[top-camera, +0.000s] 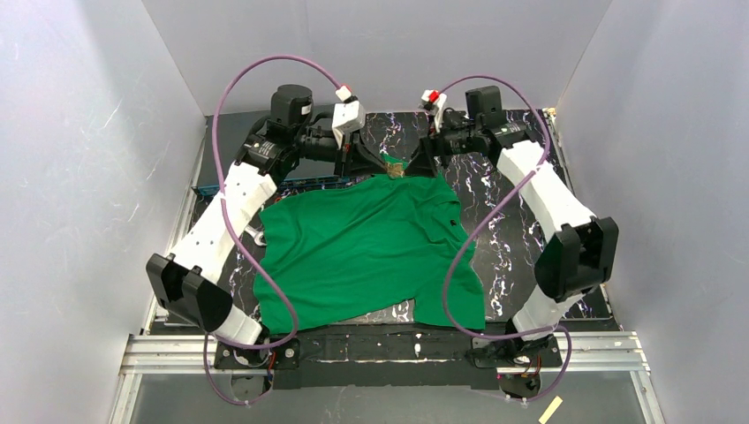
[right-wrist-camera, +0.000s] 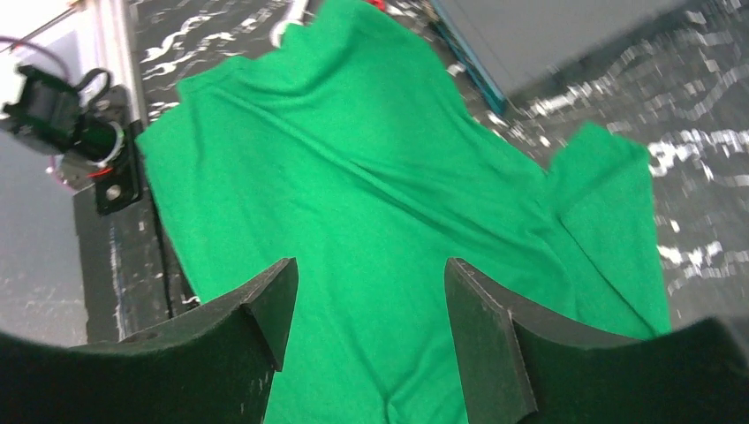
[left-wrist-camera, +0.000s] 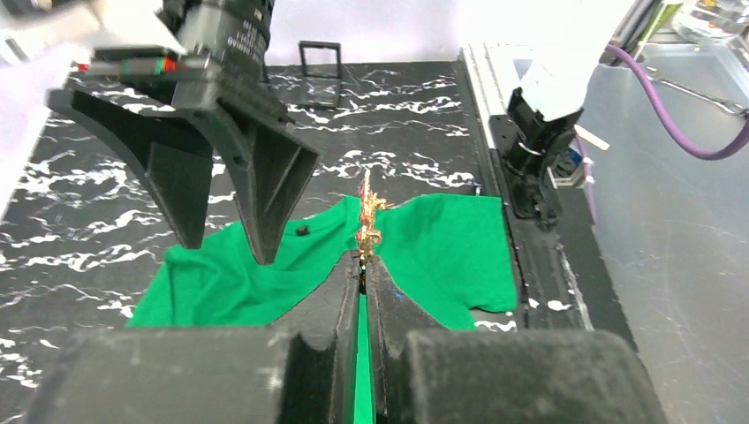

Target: Remove the brooch from the garment

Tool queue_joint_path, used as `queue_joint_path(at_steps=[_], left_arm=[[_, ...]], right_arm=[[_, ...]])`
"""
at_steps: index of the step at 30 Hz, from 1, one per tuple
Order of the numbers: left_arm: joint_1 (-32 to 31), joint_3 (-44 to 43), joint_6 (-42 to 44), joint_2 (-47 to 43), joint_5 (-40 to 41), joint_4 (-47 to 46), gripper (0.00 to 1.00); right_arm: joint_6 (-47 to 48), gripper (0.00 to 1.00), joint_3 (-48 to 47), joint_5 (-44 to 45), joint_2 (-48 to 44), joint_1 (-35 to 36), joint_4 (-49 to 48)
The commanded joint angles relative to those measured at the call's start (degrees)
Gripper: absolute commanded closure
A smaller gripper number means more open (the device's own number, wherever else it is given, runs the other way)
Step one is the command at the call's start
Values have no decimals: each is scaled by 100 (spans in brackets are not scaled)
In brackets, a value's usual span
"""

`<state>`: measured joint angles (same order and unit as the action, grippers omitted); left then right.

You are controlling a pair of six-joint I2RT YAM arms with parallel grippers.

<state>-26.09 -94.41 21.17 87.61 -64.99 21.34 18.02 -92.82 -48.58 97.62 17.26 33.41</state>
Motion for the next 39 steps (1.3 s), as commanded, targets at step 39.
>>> queue_joint_path(at_steps=[39], left_arm=[[-15,550,580,-244,-342,1118,100]], right_arm=[[434,29,-82,-323,-1184,1315,1225]])
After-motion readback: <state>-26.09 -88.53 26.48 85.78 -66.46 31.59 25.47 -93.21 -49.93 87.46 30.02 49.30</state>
